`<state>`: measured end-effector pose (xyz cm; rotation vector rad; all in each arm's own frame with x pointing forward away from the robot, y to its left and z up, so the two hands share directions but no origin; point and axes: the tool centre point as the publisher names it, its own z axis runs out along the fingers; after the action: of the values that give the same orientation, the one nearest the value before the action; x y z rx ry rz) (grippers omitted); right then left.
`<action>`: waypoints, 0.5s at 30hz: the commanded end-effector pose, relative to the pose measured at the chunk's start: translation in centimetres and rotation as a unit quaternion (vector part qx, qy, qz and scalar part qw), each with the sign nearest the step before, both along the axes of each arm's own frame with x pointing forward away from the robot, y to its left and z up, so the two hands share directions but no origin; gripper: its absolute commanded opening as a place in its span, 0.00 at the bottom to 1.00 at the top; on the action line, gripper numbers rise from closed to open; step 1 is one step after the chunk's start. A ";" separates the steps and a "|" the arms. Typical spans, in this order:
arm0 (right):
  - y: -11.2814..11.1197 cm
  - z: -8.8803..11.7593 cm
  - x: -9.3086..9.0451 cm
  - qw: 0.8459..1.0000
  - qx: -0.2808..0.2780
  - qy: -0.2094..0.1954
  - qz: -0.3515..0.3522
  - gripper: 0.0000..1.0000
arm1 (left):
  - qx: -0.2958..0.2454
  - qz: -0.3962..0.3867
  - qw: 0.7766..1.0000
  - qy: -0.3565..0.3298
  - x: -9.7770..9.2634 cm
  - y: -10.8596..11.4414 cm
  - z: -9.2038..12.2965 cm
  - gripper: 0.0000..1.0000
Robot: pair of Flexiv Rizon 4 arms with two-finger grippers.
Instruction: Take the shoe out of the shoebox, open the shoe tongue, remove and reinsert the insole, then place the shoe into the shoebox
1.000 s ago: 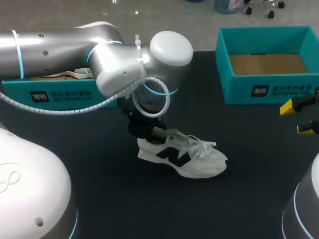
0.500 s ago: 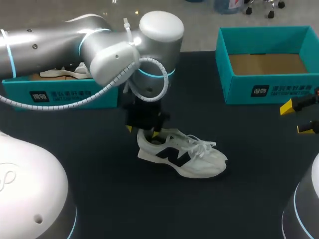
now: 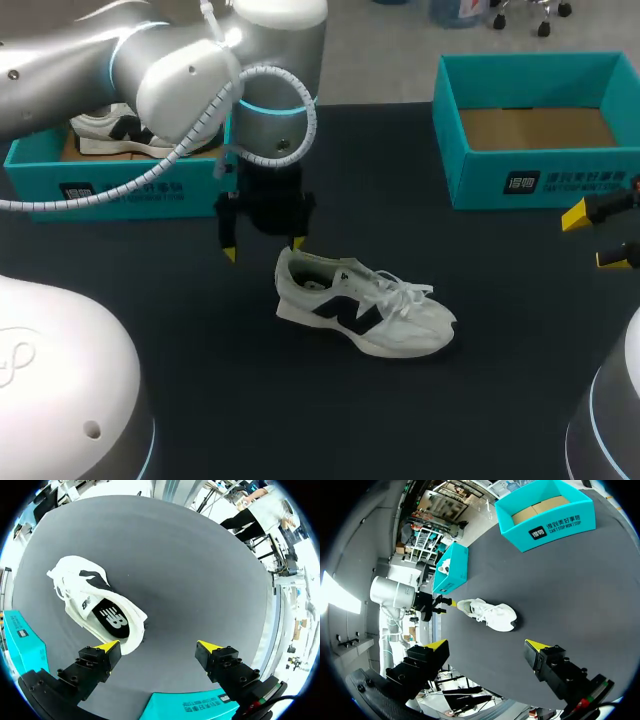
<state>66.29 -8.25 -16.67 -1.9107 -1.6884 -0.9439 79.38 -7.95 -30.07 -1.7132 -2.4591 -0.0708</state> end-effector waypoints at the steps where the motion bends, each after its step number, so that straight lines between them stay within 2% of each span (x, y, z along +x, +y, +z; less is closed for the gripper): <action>1: 0.0 0.1 -1.0 1.000 -0.002 -0.015 -0.017 1.00 | -0.027 0.204 0.977 0.051 0.3 2.2 -0.1 1.00; 2: 0.0 0.1 -1.0 1.000 -0.002 -0.015 -0.017 1.00 | -0.026 0.204 0.977 0.052 0.0 2.6 0.0 1.00; 5: 0.0 0.1 -1.0 1.000 -0.002 -0.015 -0.017 1.00 | 0.025 0.167 0.985 0.030 -0.9 2.8 0.3 1.00; 15: 0.0 0.1 -1.0 1.000 -0.002 -0.015 -0.017 1.00 | 0.025 0.167 0.985 0.030 -0.9 2.8 0.3 1.00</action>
<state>66.29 -8.25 -16.67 -1.9106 -1.6884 -0.9439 78.25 -4.89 -29.70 -1.2460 -2.6424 -0.0367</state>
